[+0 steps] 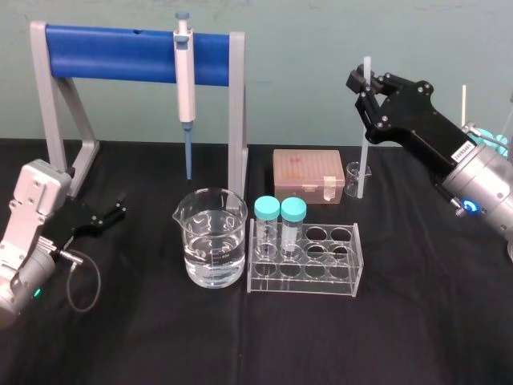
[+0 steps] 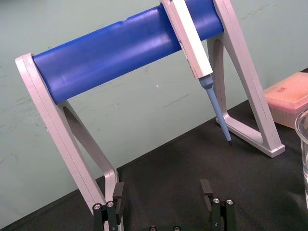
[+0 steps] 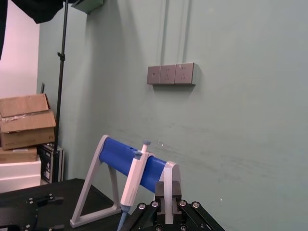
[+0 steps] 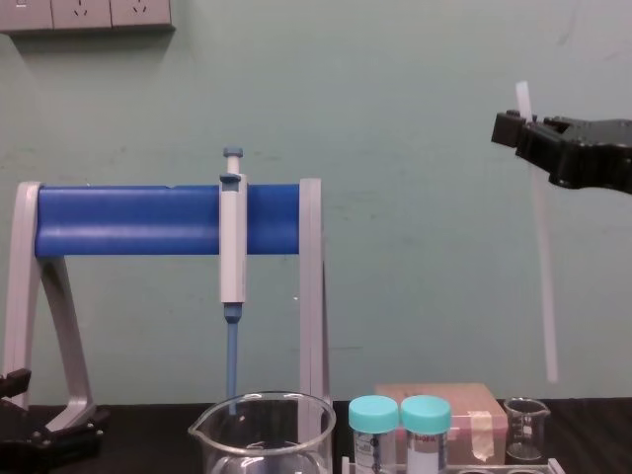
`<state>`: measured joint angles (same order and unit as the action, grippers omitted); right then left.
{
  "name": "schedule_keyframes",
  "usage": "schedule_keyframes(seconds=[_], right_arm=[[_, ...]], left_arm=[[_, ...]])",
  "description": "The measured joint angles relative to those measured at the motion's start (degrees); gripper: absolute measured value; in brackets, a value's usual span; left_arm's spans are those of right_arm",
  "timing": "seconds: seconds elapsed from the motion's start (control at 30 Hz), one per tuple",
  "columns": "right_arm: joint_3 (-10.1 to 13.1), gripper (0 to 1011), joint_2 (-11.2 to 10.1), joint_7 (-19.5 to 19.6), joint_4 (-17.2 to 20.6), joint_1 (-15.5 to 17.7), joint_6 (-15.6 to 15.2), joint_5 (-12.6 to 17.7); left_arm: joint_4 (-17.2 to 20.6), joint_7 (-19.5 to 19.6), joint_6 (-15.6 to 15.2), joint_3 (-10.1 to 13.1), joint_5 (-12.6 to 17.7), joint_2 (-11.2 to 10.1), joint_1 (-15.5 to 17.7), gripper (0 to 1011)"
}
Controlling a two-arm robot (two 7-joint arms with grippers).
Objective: Pick up the stirring rod with one hand, then place it down.
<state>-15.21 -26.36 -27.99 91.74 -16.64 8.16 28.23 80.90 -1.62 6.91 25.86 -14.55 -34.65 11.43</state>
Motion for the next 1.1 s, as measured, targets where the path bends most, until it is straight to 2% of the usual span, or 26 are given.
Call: schedule_keyframes(seconds=[1.1], right_arm=[[-1.32,80,1.22,-0.76,-2.84,0.26,0.14,-0.01]], left_arm=[[0.0,0.0,0.0,0.0,0.0,0.0,0.0,1000]])
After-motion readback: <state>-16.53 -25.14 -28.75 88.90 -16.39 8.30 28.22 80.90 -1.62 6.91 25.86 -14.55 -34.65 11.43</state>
